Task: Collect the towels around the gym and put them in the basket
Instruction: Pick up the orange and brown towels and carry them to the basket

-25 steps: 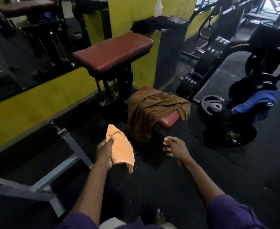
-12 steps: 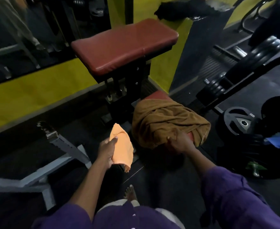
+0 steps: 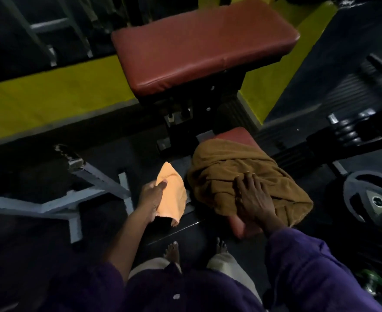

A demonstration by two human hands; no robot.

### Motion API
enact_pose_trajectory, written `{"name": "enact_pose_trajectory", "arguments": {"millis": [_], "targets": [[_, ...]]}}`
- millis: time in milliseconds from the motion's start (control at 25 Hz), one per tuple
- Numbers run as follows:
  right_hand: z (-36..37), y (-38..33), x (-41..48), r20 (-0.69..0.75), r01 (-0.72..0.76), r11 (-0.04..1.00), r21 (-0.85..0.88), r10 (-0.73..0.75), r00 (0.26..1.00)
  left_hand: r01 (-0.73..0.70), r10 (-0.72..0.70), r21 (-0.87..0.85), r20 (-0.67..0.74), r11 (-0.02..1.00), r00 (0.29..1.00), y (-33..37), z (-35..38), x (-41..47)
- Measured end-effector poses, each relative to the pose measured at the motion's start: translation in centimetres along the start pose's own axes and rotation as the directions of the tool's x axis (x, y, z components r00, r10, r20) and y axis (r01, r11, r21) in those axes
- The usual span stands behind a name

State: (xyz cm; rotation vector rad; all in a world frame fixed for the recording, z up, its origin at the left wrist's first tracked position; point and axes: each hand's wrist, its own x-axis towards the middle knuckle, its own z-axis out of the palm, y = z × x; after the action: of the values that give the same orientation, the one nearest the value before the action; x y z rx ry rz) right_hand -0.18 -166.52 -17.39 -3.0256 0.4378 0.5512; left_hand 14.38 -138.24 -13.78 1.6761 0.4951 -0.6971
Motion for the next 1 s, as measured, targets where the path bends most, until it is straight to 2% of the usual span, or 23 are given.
{"name": "enact_pose_trajectory", "arguments": {"millis": [240, 320, 560, 640, 760, 880, 1000], "targets": [[1.5, 3.5, 2.0, 0.052, -0.122, 0.988, 0.097, 0.117, 0.992, 0.021, -0.026, -0.032, -0.154, 0.999, 0.988, -1.1, 2.6, -0.7], [1.8, 4.1, 2.0, 0.036, -0.105, 0.986, 0.126, 0.102, 0.994, 0.015, -0.026, -0.055, -0.197, 0.998, 0.98, -1.8, 3.3, -1.0], [0.9, 3.7, 2.4, 0.045, 0.016, 0.959, 0.283, -0.03, 0.999, 0.009, -0.034, -0.108, -0.236, 0.994, 0.971, -3.9, 5.4, -3.2], [-0.7, 2.1, 2.7, 0.008, 0.066, 0.938, 0.339, -0.073, 0.997, 0.004, -0.037, -0.127, -0.262, 0.992, 0.964, -4.4, 5.3, -4.2], [-2.8, -1.9, 2.6, -0.108, 0.179, 0.899, 0.4, -0.147, 0.983, -0.028, -0.041, -0.216, -0.306, 0.976, 0.951, -5.2, 4.0, -5.9], [-4.9, -7.1, 1.6, -0.093, 0.288, 0.864, 0.412, -0.274, 0.957, -0.076, -0.039, -0.289, -0.371, 0.954, 0.928, -6.2, 0.8, -7.9], [-7.0, -13.2, -0.6, -0.151, 0.427, 0.751, 0.504, -0.41, 0.9, -0.127, -0.075, -0.385, -0.469, 0.914, 0.88, -8.5, -4.3, -10.8]]}}
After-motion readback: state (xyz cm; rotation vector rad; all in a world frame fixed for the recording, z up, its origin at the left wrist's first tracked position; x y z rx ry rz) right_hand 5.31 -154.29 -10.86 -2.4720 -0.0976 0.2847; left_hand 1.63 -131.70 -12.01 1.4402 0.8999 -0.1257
